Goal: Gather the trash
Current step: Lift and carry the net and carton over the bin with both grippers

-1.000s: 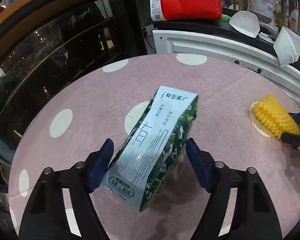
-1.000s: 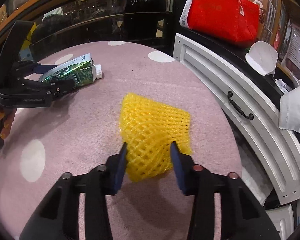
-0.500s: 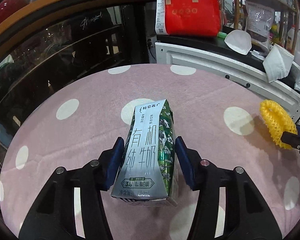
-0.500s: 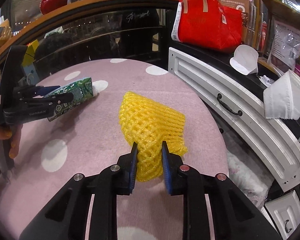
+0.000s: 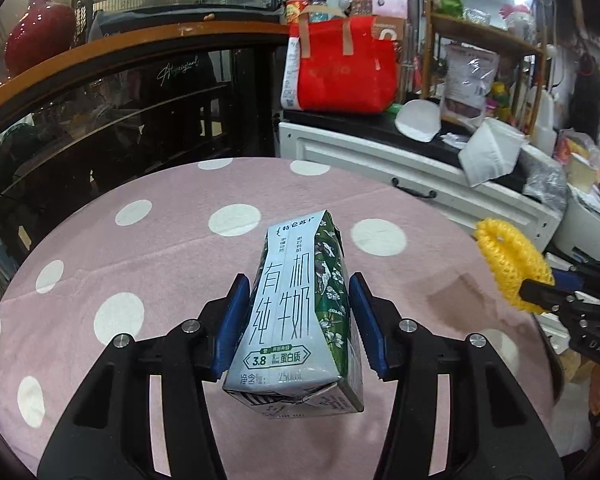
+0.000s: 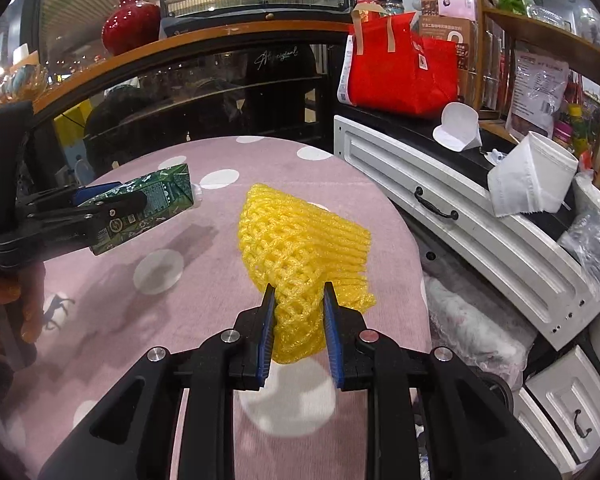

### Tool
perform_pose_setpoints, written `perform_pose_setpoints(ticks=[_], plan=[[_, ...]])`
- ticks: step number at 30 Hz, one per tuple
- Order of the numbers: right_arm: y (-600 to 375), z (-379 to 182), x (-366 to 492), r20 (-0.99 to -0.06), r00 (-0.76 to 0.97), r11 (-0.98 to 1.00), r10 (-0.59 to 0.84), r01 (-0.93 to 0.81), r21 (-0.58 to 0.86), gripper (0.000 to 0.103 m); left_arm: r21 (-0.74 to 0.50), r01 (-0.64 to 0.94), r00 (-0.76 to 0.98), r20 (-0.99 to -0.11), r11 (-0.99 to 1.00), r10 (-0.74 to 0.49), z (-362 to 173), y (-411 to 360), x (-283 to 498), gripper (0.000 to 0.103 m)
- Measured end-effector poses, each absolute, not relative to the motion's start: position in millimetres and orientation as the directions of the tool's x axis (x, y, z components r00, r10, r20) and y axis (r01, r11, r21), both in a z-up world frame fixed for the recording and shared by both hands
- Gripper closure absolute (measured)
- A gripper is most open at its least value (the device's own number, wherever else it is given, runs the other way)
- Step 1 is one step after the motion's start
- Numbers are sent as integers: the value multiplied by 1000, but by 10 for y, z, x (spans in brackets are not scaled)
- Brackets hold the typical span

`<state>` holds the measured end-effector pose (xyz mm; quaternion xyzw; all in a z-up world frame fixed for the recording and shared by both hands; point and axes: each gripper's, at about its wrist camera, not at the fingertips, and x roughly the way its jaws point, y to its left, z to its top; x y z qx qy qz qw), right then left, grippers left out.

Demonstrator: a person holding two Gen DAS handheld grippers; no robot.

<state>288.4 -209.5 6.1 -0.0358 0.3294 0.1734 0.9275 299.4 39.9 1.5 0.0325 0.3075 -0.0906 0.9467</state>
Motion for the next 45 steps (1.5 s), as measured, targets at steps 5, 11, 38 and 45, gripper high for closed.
perform_pose_setpoints(ticks=[5, 11, 38, 45], plan=[[-2231, 70, 2613, -616, 729, 940, 300, -337, 59, 81, -9, 229, 803, -564, 973, -194, 89, 176, 2630, 51], [-2481, 32, 2337, -614, 735, 949, 287, -304, 81, 81, -15, 286, 797, -551, 958, -247, 100, -122, 2283, 51], [-3833, -651, 1666, -720, 685, 984, 110, 29, 178, 81, -109, 563, 639, -571, 819, -515, -102, -1694, 1696, 51], [-4024, -1090, 1811, -805, 584, 970, 109, 113, 214, 80, -114, 590, 592, -612, 799, -524, -336, -1993, 1700, 51]])
